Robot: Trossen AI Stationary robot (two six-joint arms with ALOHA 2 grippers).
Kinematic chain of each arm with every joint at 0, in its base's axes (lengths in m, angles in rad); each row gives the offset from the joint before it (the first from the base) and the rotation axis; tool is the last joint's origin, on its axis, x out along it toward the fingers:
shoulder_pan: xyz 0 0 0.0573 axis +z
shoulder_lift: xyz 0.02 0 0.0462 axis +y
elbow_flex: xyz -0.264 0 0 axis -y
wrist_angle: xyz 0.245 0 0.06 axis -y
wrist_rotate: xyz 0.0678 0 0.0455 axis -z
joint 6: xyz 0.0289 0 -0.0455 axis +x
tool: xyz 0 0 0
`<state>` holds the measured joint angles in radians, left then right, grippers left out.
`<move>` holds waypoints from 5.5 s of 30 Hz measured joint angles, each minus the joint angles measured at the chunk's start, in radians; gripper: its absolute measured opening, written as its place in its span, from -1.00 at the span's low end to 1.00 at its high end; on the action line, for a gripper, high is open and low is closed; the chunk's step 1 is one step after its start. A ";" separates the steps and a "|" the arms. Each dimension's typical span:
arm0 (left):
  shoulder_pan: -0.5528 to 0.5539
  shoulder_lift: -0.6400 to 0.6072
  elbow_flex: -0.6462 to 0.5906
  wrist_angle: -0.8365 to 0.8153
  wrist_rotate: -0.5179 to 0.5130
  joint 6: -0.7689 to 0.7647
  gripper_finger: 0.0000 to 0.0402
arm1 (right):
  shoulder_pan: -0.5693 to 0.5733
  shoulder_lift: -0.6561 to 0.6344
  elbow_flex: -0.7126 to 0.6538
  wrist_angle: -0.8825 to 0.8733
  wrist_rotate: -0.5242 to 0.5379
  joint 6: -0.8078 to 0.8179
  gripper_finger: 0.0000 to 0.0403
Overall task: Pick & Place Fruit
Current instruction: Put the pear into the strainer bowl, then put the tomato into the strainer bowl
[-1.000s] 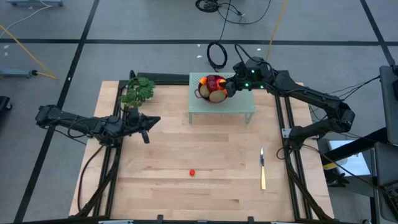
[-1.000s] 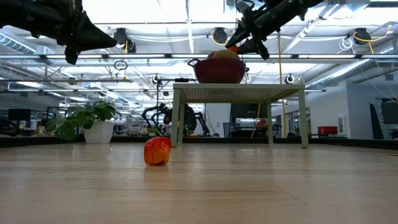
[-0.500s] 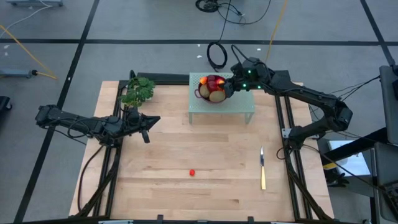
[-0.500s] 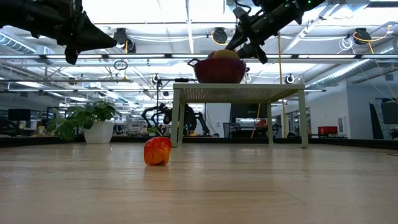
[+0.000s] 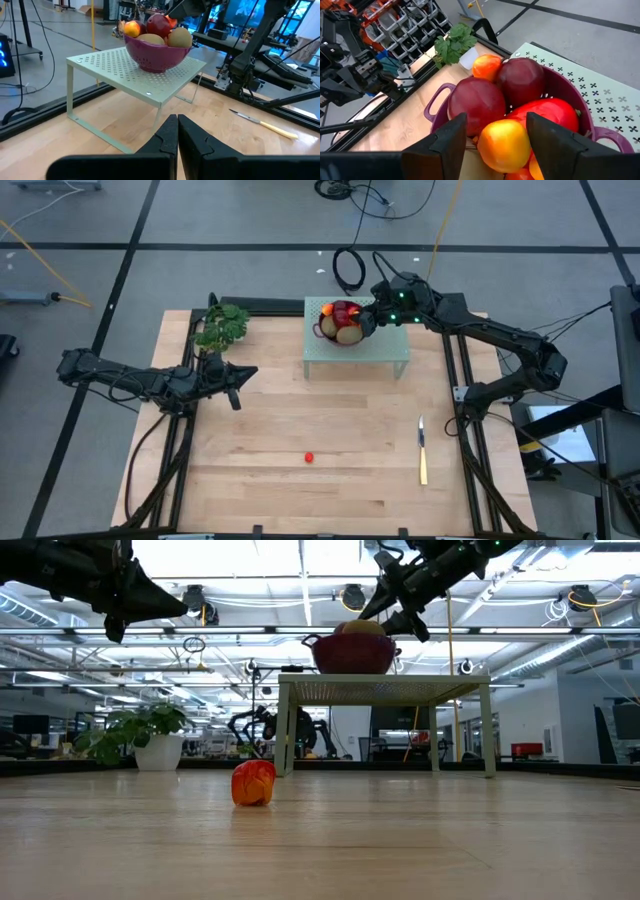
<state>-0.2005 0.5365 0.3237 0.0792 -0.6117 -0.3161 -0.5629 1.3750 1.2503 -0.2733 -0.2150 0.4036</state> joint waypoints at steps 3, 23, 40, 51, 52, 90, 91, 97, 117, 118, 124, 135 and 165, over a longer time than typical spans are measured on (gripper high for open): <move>0.000 0.000 0.000 0.000 0.000 0.000 -0.95 | 0.000 0.000 0.000 0.001 0.000 -0.002 0.02; 0.000 0.000 0.000 0.000 -0.001 -0.001 -0.95 | 0.003 -0.056 0.002 0.127 0.023 -0.126 -0.02; 0.000 0.000 0.000 0.003 -0.016 -0.006 -0.95 | 0.183 -0.248 0.002 0.057 0.184 -0.324 -0.96; -0.003 0.000 0.000 0.139 0.073 0.079 -0.95 | 0.375 -0.369 0.002 -0.164 0.475 -0.322 -0.97; -0.005 0.000 0.000 0.144 0.079 0.082 -0.95 | 0.392 -0.380 0.002 -0.173 0.475 -0.321 -0.98; -0.241 0.627 0.607 -0.172 0.002 0.088 -0.95 | 0.696 -0.962 -0.460 -0.025 0.464 -0.227 -0.99; -0.243 0.657 0.643 -0.210 0.002 0.065 -0.95 | 0.697 -0.984 -0.477 -0.020 0.449 -0.224 -0.99; -0.261 0.836 0.869 -0.446 0.037 -0.087 -0.95 | 0.696 -1.091 -0.555 0.013 0.393 -0.225 -0.99; -0.260 1.236 1.193 -0.720 0.441 -0.633 -0.95 | 0.696 -1.276 -0.634 0.016 0.314 -0.247 -1.00; -0.259 1.247 1.193 -0.730 0.456 -0.674 -0.95 | 0.696 -1.276 -0.637 0.015 0.314 -0.247 -1.00; -0.259 1.304 1.193 -0.740 0.503 -0.916 -0.95 | 0.696 -1.275 -0.637 0.013 0.313 -0.247 -1.00; -0.258 1.378 1.192 -0.739 0.492 -1.183 -0.94 | 0.696 -1.275 -0.637 0.008 0.232 -0.239 -1.00; -0.212 1.447 1.189 -0.829 0.428 -1.331 0.74 | 0.695 -1.275 -0.636 0.008 0.183 -0.240 -1.00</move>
<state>-0.4125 1.9832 1.5127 -0.7502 -0.1837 -1.6469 0.1326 0.0998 0.6140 -0.2657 -0.0315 0.1638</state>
